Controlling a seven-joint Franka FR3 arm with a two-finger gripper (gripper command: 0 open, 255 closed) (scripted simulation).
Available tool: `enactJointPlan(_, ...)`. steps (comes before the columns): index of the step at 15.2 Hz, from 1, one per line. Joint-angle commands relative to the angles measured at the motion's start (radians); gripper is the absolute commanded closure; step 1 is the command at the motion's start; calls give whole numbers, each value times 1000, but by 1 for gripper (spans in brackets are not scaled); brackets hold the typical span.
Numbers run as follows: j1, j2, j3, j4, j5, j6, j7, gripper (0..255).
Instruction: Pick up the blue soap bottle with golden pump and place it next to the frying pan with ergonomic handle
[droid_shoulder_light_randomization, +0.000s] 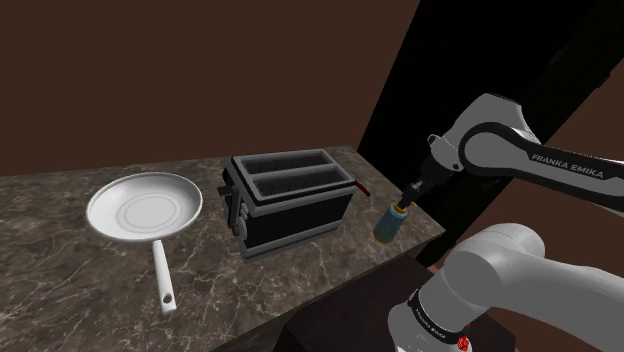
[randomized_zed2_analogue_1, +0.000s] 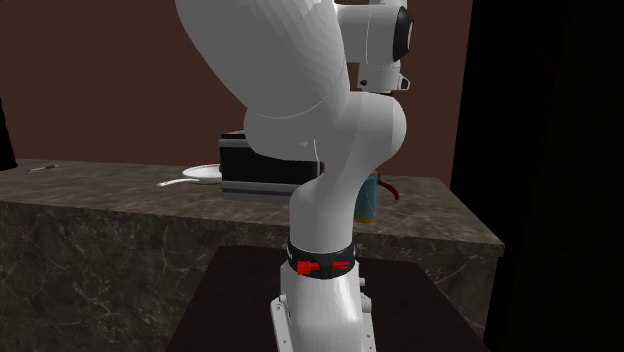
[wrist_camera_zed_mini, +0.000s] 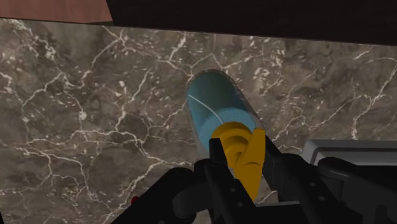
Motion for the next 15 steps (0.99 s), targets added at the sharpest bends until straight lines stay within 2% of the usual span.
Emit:
enactJointPlan(1, 0, 0, 0, 0, 0, 0, 0, 255)
enactJointPlan(6, 0, 0, 0, 0, 0, 0, 0, 255)
enactJointPlan(15, 33, -13, 46, 114, 47, -122, 12, 255)
